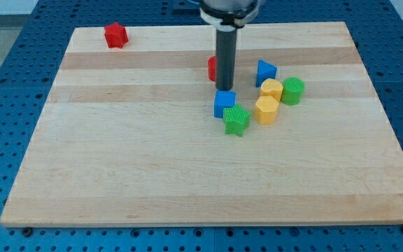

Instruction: Place the red circle at the top center of the board

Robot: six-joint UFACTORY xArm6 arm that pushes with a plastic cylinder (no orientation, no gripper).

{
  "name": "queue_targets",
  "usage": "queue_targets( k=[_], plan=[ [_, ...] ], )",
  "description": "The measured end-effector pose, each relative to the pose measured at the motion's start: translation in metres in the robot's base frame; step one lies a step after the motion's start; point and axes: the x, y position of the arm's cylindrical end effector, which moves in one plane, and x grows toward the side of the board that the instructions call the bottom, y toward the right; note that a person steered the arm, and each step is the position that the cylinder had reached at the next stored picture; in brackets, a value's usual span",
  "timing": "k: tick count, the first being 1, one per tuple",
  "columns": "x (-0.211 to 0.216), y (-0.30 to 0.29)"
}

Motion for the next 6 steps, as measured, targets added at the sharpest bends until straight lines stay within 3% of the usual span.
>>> queue_targets(
  k=[3, 6],
  plan=[
    [-0.035, -0.008],
    [-0.058, 0.03]
  ],
)
